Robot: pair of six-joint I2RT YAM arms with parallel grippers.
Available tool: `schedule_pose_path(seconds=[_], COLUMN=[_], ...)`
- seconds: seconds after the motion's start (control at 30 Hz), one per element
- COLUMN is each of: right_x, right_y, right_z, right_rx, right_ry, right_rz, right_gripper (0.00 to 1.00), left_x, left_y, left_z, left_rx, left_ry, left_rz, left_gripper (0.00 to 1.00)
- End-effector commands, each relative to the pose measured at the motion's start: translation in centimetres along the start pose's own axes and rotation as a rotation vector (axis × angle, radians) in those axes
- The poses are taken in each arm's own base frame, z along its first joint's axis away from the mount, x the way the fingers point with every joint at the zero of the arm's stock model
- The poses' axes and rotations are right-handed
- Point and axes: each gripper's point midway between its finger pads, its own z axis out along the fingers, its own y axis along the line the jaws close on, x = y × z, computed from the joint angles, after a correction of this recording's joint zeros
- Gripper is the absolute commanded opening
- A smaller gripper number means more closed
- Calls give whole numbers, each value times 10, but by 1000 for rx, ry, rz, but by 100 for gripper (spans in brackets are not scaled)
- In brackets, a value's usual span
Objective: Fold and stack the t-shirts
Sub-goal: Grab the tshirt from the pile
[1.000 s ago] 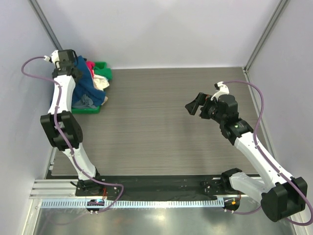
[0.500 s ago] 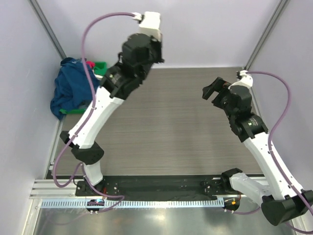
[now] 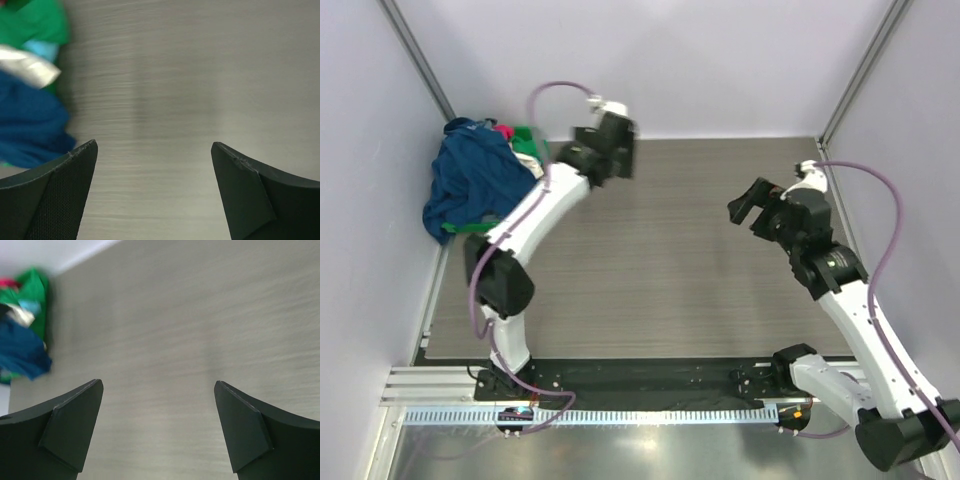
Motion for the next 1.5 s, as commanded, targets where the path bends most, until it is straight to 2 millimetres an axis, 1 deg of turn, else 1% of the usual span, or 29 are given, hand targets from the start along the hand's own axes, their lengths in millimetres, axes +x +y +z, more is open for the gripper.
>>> schedule_pose_path(seconds=[0.0, 0.03, 0.07, 0.1, 0.13, 0.17, 0.27, 0.3, 0.37, 0.53, 0.57, 0.7, 0.8, 0.87, 0.9, 0.97, 1.0, 1.03, 1.07, 1.1, 1.13, 1.2, 1.23, 1.27, 1.3, 1.33, 1.4, 1.43, 1.47], right_x=[40, 43, 55, 57, 60, 66, 70, 72, 73, 81, 82, 85, 88, 90, 91, 91, 92, 91, 91, 91, 91, 91, 90, 89, 87, 82, 75, 65, 60], right_y=[16, 20, 22, 24, 24, 23, 23, 21, 20, 17, 16, 11, 9, 8, 7, 6, 6, 6, 6, 5, 5, 5, 4, 5, 5, 5, 6, 5, 5], right_z=[13, 17, 22, 24, 27, 32, 37, 40, 42, 50, 51, 52, 54, 55, 55, 56, 56, 56, 56, 56, 56, 55, 56, 56, 56, 56, 56, 56, 55], right_rx=[-118, -142, -157, -168, -174, -168, -173, -166, -166, -156, -154, -142, -136, -130, -130, -126, -127, -124, -122, -121, -119, -118, -114, -113, -111, -103, -94, -82, -73], right_ry=[171, 182, 225, 237, 247, 272, 289, 297, 301, 332, 334, 340, 346, 352, 353, 353, 355, 353, 351, 352, 352, 351, 347, 341, 336, 319, 295, 266, 250], right_rz=[-16, -13, -13, -14, -18, -22, -47, -52, -69, -95, -99, -112, -117, -118, -121, -120, -118, -117, -116, -116, -116, -115, -114, -116, -116, -113, -108, -104, -94], right_gripper=[100, 100, 100, 100, 100, 100, 100, 100, 100, 100, 100, 100, 99, 100, 100, 100, 100, 100, 100, 100, 100, 100, 100, 100, 100, 100, 100, 100, 100], left_x=[-37, -39, -22, -20, -12, -5, 16, 27, 35, 61, 70, 87, 91, 89, 91, 92, 92, 92, 90, 84, 82, 64, 43, 30, 13, -26, -75, -116, -137], left_y=[148, 165, 194, 207, 218, 244, 270, 281, 287, 286, 286, 287, 293, 294, 294, 295, 297, 298, 299, 298, 299, 295, 288, 289, 274, 257, 235, 201, 183], left_z=[-28, -21, -7, -3, 5, 10, 29, 35, 46, 74, 83, 96, 101, 103, 105, 106, 106, 105, 102, 94, 89, 76, 60, 50, 39, 17, -23, -56, -73], left_rx=[-147, -161, -203, -213, -225, -271, -315, -331, -338, -351, -357, -396, -437, -443, -443, -448, -454, -462, -463, -464, -463, -449, -426, -422, -390, -335, -263, -172, -134], left_ry=[-96, -121, -90, -89, -60, -42, 15, 33, 45, 109, 134, 172, 173, 169, 174, 181, 183, 185, 182, 167, 157, 104, 46, 11, -21, -112, -234, -337, -390], left_rz=[-382, -414, -441, -459, -477, -509, -556, -573, -591, -591, -590, -603, -601, -598, -594, -584, -584, -582, -582, -583, -586, -577, -573, -571, -549, -539, -500, -476, -452], left_gripper=[95, 96, 96, 97, 98, 98, 98, 97, 97, 97, 97, 91, 86, 76, 63, 45, 24, 12, 3, 0, 0, 0, 0, 0, 0, 0, 0, 0, 0])
